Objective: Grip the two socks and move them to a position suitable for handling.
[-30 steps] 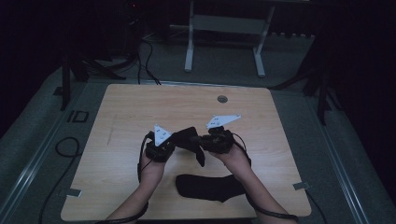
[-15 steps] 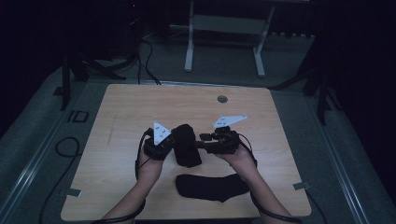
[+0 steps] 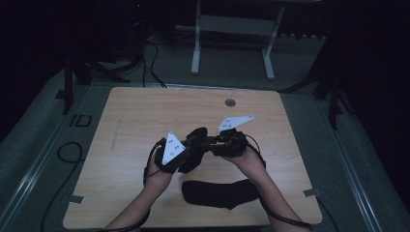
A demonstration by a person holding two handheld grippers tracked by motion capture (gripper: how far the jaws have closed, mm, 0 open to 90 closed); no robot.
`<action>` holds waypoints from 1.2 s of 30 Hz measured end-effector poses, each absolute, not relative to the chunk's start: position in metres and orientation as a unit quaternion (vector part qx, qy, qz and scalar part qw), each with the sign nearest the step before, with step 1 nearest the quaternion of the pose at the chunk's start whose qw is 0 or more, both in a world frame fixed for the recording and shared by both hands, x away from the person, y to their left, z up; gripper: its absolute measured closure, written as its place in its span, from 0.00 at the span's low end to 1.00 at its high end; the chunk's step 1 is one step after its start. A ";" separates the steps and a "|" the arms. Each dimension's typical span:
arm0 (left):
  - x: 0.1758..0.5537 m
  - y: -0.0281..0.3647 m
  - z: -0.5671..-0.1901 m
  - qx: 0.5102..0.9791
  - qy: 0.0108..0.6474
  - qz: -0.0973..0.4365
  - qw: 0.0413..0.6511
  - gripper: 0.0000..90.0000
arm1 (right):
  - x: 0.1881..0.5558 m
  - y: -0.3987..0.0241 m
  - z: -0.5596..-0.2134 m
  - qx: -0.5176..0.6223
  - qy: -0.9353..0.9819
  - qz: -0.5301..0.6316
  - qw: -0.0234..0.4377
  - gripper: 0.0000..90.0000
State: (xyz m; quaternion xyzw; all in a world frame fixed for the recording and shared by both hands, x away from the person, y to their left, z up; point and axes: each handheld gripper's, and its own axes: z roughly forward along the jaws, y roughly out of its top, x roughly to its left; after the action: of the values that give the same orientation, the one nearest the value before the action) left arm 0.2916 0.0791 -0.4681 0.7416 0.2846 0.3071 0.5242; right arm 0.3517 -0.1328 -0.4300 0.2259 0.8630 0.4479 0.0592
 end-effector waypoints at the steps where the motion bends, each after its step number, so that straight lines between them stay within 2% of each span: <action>1: 0.291 0.079 -0.469 0.741 0.284 0.307 0.525 0.98 | 0.351 -0.134 -0.430 0.223 0.862 0.450 0.062 0.93; 5: 0.291 0.079 -0.472 0.740 0.288 0.310 0.522 0.97 | 0.349 -0.134 -0.429 0.225 0.860 0.449 0.095 0.97; 7: 0.291 0.079 -0.473 0.742 0.289 0.306 0.522 0.96 | 0.349 -0.135 -0.429 0.226 0.861 0.445 0.093 0.97; 8: 0.291 0.080 -0.474 0.740 0.292 0.302 0.525 0.91 | 0.349 -0.135 -0.429 0.225 0.861 0.446 0.095 0.97; 10: 0.294 0.082 -0.475 0.740 0.310 0.280 0.527 0.71 | 0.350 -0.137 -0.428 0.234 0.859 0.444 0.102 0.97; 12: 0.295 0.087 -0.478 0.737 0.322 0.258 0.536 0.65 | 0.352 -0.140 -0.428 0.243 0.852 0.452 0.101 0.97; 13: 0.295 0.088 -0.479 0.737 0.327 0.246 0.538 0.58 | 0.354 -0.143 -0.427 0.247 0.848 0.456 0.106 0.97; 17: 0.295 0.092 -0.490 0.755 0.322 0.226 0.525 0.53 | 0.356 -0.148 -0.421 0.254 0.840 0.469 0.100 0.97; 22: 0.298 0.093 -0.505 0.767 0.335 0.217 0.502 0.53 | 0.354 -0.147 -0.412 0.241 0.832 0.492 0.085 0.97; 26: 0.299 0.085 -0.517 0.783 0.320 0.216 0.487 0.51 | 0.353 -0.144 -0.407 0.233 0.827 0.506 0.071 0.97; 27: 0.300 0.084 -0.518 0.784 0.325 0.219 0.482 0.51 | 0.353 -0.143 -0.407 0.231 0.825 0.511 0.065 0.96; 28: 0.301 0.083 -0.520 0.786 0.330 0.219 0.475 0.59 | 0.352 -0.142 -0.407 0.230 0.825 0.513 0.059 0.96; 31: 0.303 0.082 -0.522 0.791 0.343 0.248 0.443 0.98 | 0.351 -0.141 -0.409 0.227 0.827 0.511 0.058 0.96; 36: 0.307 0.090 -0.521 0.788 0.373 0.272 0.409 0.98 | 0.350 -0.147 -0.424 0.231 0.836 0.495 0.059 0.96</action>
State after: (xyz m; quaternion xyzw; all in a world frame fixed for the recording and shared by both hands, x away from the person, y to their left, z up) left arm 0.3071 0.0895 -0.5214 0.7876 0.3729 0.2715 0.4086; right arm 0.3503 -0.1471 -0.4236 0.2314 0.8355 0.4948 0.0589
